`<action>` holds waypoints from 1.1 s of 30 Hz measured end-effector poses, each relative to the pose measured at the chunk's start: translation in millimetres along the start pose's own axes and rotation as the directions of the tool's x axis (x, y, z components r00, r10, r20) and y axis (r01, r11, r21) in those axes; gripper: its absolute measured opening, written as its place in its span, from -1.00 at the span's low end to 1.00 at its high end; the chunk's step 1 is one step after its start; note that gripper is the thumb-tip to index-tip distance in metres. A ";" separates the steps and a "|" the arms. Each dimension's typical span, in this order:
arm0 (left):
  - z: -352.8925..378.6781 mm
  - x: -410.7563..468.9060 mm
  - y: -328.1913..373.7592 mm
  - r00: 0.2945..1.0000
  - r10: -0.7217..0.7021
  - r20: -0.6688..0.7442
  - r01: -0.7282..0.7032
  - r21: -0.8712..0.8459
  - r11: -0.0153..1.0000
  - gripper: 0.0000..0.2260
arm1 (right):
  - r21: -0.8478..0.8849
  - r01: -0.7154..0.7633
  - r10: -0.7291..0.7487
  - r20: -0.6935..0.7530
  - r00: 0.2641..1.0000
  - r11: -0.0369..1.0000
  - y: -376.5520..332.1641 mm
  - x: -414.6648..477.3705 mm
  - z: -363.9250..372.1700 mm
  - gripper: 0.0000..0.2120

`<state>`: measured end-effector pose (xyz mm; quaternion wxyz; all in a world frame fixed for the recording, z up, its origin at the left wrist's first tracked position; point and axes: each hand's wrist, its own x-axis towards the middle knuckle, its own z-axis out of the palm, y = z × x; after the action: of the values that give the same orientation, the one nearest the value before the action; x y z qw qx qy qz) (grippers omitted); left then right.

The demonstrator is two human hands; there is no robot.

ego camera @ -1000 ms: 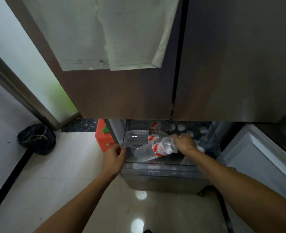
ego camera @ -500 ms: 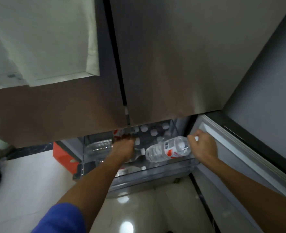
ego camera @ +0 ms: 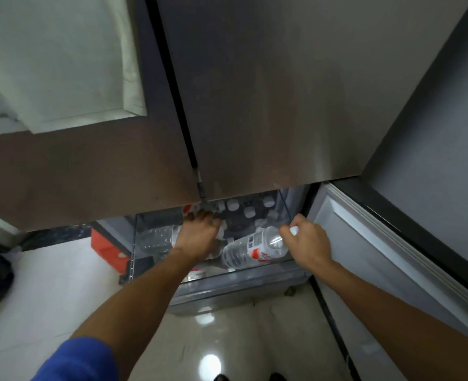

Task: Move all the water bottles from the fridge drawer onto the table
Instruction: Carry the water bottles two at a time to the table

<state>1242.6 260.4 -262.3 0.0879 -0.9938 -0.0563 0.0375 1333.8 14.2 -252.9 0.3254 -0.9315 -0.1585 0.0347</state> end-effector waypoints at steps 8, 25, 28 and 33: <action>-52.3 -67.9 -42.9 0.988 -0.122 -0.091 0.126 0.042 0.991 -0.64 | -0.100 0.302 -0.301 0.028 0.953 0.948 -51.6 1.6 -0.3 -0.76; -139.1 -283.2 -99.9 0.558 -0.726 -0.402 0.670 -0.299 0.680 -0.72 | -0.020 0.821 -0.821 -0.024 0.570 0.571 -228.4 -82.3 -20.5 -0.77; -142.6 -351.7 -104.5 0.540 -0.757 -0.368 0.705 -0.294 0.646 -0.72 | -0.003 0.865 -0.864 -0.030 0.502 0.503 -265.1 -126.4 -2.8 -0.73; -126.6 -500.1 -99.7 0.517 -0.814 -0.265 0.779 -0.249 0.575 -0.73 | 0.066 0.925 -0.925 0.092 0.368 0.375 -319.0 -239.3 51.5 -0.71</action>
<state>747.3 277.0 -87.8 0.0548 -0.8492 -0.4906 -0.1875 1011.4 204.2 -105.5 0.2810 -0.6794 -0.6704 -0.1002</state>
